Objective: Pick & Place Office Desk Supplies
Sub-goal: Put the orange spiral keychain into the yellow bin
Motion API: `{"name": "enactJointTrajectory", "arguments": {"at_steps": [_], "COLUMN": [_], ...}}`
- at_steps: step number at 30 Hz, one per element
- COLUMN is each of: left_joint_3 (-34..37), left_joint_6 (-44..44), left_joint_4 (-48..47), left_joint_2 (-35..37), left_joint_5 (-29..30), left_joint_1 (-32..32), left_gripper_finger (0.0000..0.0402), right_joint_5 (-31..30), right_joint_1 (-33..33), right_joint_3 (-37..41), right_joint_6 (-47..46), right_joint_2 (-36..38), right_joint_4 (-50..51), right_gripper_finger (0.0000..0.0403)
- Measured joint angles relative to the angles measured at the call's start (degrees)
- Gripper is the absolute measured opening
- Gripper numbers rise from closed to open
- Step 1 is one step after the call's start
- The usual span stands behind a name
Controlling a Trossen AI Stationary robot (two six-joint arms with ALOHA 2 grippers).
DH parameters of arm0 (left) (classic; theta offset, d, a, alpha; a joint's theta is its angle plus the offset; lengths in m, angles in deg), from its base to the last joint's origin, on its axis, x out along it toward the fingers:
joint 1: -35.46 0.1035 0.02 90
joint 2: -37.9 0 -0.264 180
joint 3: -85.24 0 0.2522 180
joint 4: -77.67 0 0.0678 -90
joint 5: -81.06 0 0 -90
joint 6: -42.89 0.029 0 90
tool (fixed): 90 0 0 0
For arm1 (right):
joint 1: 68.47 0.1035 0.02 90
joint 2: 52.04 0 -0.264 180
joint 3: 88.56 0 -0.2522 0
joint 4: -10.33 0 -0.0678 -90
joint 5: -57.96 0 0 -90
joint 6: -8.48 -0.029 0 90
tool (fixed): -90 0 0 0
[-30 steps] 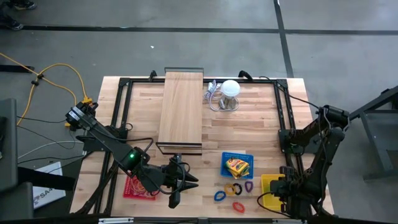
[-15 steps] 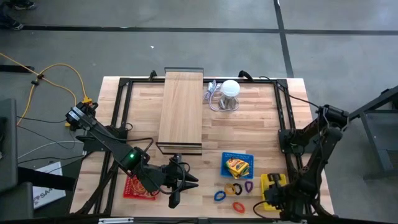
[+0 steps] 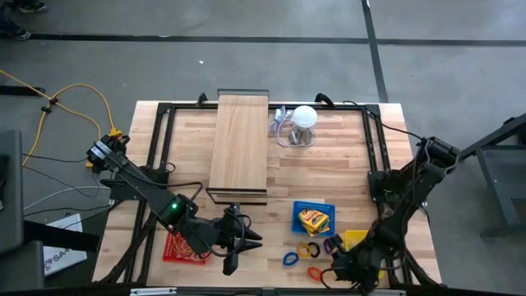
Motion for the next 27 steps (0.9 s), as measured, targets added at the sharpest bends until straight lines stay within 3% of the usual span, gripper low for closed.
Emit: {"name": "enactJointTrajectory", "arguments": {"at_steps": [13,19,27], "left_joint_3": [0.0,0.0,0.0], "left_joint_6": [0.0,0.0,0.0], "left_joint_4": [0.0,0.0,0.0], "left_joint_2": [0.0,0.0,0.0], "left_joint_5": [0.0,0.0,0.0], "left_joint_1": [0.0,0.0,0.0], "left_gripper_finger": [0.0077,0.0077,0.0077], "right_joint_5": [-1.4,-2.4,-3.5], "right_joint_1": [-3.4,-3.5,-3.2], "right_joint_3": [0.0,-0.9,-7.8], "right_joint_6": [9.2,13.4,17.0], "right_joint_2": [-0.8,-5.8,-15.0], "right_joint_4": [-1.7,-5.2,-1.0], "right_gripper_finger": [0.0123,0.0123,0.0123]}}
